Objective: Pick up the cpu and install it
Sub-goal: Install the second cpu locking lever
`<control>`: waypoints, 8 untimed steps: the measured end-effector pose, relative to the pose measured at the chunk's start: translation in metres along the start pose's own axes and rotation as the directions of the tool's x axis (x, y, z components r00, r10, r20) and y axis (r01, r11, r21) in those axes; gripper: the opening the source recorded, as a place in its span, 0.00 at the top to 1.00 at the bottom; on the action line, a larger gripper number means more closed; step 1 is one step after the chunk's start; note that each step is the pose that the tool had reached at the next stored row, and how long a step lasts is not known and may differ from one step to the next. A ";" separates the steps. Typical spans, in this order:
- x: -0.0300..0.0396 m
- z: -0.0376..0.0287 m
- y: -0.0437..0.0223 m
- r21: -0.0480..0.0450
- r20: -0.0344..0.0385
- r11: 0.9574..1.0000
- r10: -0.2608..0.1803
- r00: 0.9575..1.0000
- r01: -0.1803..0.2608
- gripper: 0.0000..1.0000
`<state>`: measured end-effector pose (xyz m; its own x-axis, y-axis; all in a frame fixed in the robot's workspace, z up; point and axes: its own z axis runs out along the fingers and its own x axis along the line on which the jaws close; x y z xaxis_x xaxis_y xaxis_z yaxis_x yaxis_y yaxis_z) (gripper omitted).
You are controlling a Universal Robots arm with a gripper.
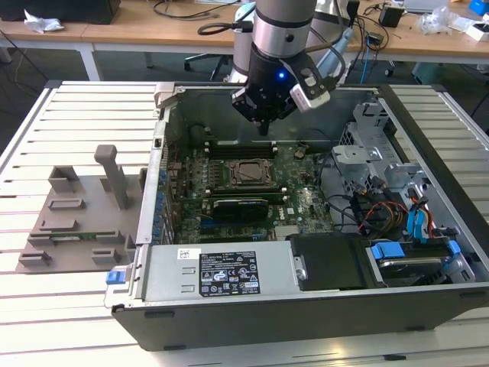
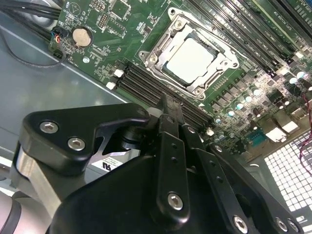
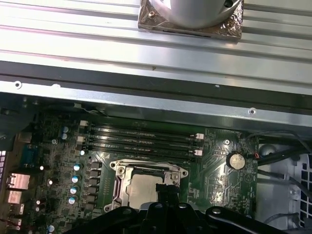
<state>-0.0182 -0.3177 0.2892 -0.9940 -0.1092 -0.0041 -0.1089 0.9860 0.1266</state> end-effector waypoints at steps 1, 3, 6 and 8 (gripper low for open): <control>0.0000 0.0003 -0.0002 -0.001 0.000 1.000 0.000 1.000 0.000 0.89; 0.0002 0.0014 -0.0010 -0.004 0.001 1.000 0.000 1.000 0.000 0.89; 0.0009 0.0026 -0.0040 -0.007 0.001 1.000 0.000 1.000 0.000 0.89; 0.0019 0.0026 -0.0078 -0.007 0.001 1.000 0.000 1.000 0.000 0.89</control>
<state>-0.0192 -0.3253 0.2856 -0.9940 -0.1093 -0.0048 -0.1089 0.9851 0.1334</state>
